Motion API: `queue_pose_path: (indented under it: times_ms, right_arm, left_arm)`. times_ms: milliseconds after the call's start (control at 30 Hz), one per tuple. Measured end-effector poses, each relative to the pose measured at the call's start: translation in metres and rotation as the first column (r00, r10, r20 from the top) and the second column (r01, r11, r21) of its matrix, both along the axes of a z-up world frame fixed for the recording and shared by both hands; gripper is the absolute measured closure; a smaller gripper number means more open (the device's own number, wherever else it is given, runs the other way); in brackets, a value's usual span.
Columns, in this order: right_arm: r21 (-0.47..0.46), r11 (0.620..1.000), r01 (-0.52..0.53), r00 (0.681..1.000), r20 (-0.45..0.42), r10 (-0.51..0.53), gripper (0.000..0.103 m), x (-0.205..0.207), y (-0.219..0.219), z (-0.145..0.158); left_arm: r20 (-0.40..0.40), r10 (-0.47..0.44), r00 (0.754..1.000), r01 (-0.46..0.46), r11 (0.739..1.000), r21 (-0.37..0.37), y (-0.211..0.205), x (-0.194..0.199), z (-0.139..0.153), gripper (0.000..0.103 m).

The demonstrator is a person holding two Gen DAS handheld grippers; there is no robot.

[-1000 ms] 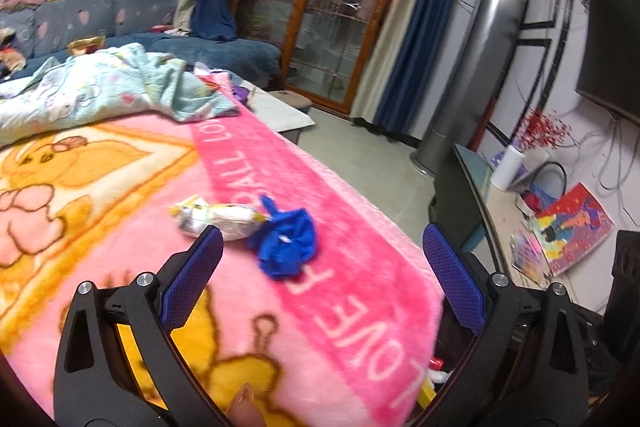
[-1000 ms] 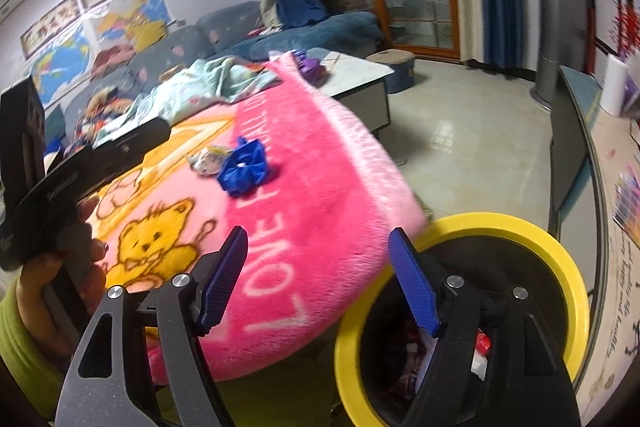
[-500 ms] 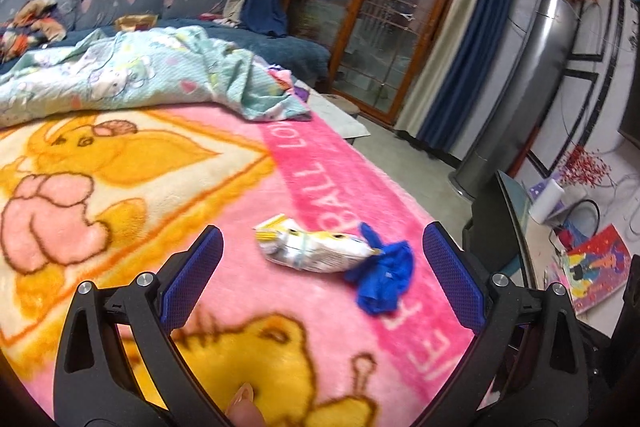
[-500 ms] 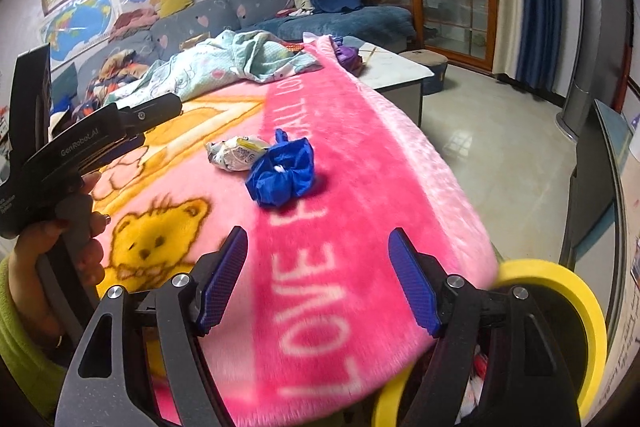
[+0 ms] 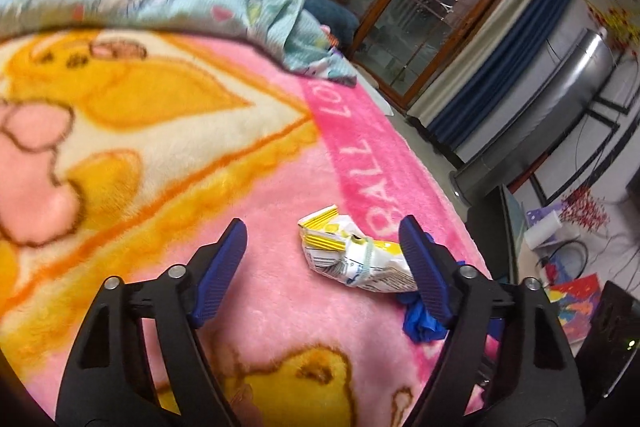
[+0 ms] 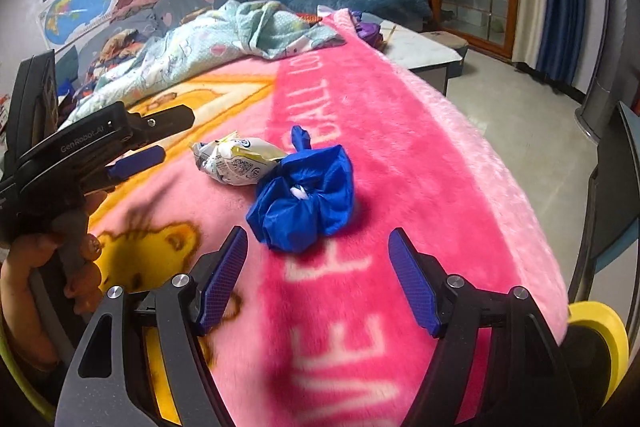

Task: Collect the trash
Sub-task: 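Grasp the silver-yellow snack packet with the left gripper while the right gripper grasps the blue bag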

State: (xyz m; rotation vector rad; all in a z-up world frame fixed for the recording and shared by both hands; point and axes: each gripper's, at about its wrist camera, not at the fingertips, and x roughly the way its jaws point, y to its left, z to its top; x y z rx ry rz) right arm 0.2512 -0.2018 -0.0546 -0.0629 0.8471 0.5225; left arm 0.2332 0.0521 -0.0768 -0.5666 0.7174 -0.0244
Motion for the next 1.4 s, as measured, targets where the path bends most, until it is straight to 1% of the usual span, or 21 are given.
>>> queue_pose_path:
  times_ms: [67,100,200,267,300,333,367,400,467,500,533,567,633,800,933,1033,1200,1400]
  right_arm:
    - [0.000,1.000,-0.009,1.000,-0.010,0.009,0.033,0.005,0.005,-0.004]
    - [-0.005,1.000,-0.013,1.000,-0.015,0.012,0.033,0.007,0.008,-0.006]
    - [-0.012,1.000,-0.022,0.999,-0.026,0.022,0.033,0.013,0.017,-0.013]
    - [-0.010,1.000,-0.027,0.999,-0.040,0.027,0.034,0.015,0.022,-0.016]
    - [-0.007,1.000,-0.029,0.999,-0.044,0.029,0.037,0.016,0.024,-0.018]
    - [-0.007,1.000,-0.030,0.999,-0.044,0.030,0.044,0.016,0.024,-0.018]
    - [-0.015,0.999,-0.031,0.999,-0.040,0.031,0.051,0.016,0.025,-0.019]
    - [-0.028,0.999,-0.031,0.999,-0.030,0.030,0.055,0.015,0.027,-0.020]
    - [-0.042,0.999,-0.026,0.999,-0.019,0.025,0.072,0.014,0.026,-0.020]
    - [-0.042,0.999,-0.021,1.000,-0.018,0.021,0.075,0.015,0.025,-0.021]
    - [-0.039,0.999,-0.015,1.000,-0.018,0.015,0.081,0.016,0.023,-0.021]
    - [-0.033,0.999,-0.010,1.000,-0.019,0.009,0.084,0.015,0.021,-0.021]
    - [-0.020,1.000,-0.002,1.000,-0.023,0.001,0.087,0.015,0.018,-0.021]
    - [-0.010,1.000,-0.005,1.000,-0.023,0.004,0.088,0.005,0.013,-0.018]
    - [-0.011,1.000,-0.010,1.000,-0.013,0.010,0.089,-0.006,0.008,-0.014]
    - [-0.007,1.000,-0.009,1.000,-0.007,0.009,0.089,-0.012,0.003,-0.009]
    - [-0.003,1.000,0.007,1.000,0.013,-0.007,0.089,-0.022,-0.007,0.000]
    - [0.022,0.999,0.029,0.999,0.031,-0.030,0.089,-0.031,-0.021,0.012]
  left_arm:
    - [-0.014,-0.002,1.000,0.002,0.999,-0.039,0.002,0.003,-0.006,0.038]
    - [-0.020,-0.008,1.000,0.007,0.998,-0.062,0.003,0.005,-0.010,0.045]
    - [-0.041,-0.025,0.999,0.020,0.993,-0.117,0.003,0.010,-0.020,0.049]
    - [-0.043,-0.029,0.999,0.024,0.992,-0.127,0.003,0.011,-0.022,0.053]
    - [-0.043,-0.032,0.999,0.026,0.991,-0.130,0.002,0.012,-0.022,0.058]
    - [-0.045,-0.037,0.998,0.031,0.990,-0.135,0.002,0.013,-0.023,0.063]
    - [-0.044,-0.044,0.998,0.038,0.989,-0.141,0.001,0.013,-0.024,0.066]
    - [-0.045,-0.048,0.998,0.041,0.989,-0.145,0.000,0.014,-0.025,0.070]
    - [-0.045,-0.052,0.998,0.045,0.988,-0.147,0.000,0.014,-0.026,0.073]
    - [-0.043,-0.053,0.998,0.047,0.989,-0.142,0.000,0.013,-0.026,0.074]
    - [-0.042,-0.055,0.998,0.049,0.989,-0.138,-0.001,0.013,-0.026,0.075]
    - [-0.042,-0.057,0.997,0.050,0.990,-0.134,-0.001,0.013,-0.026,0.075]
    - [-0.042,-0.059,0.997,0.054,0.990,-0.128,-0.001,0.011,-0.025,0.077]
    - [-0.026,-0.063,0.998,0.059,0.990,-0.124,-0.001,0.003,-0.020,0.080]
    - [0.003,-0.072,0.997,0.072,0.994,-0.087,-0.005,-0.006,-0.010,0.081]
    - [0.022,-0.075,0.997,0.077,0.994,-0.082,-0.007,-0.012,-0.004,0.081]
    - [0.070,-0.083,0.994,0.086,0.996,-0.034,-0.013,-0.025,0.015,0.081]
    - [0.105,-0.093,0.990,0.095,0.995,-0.013,-0.017,-0.038,0.030,0.081]
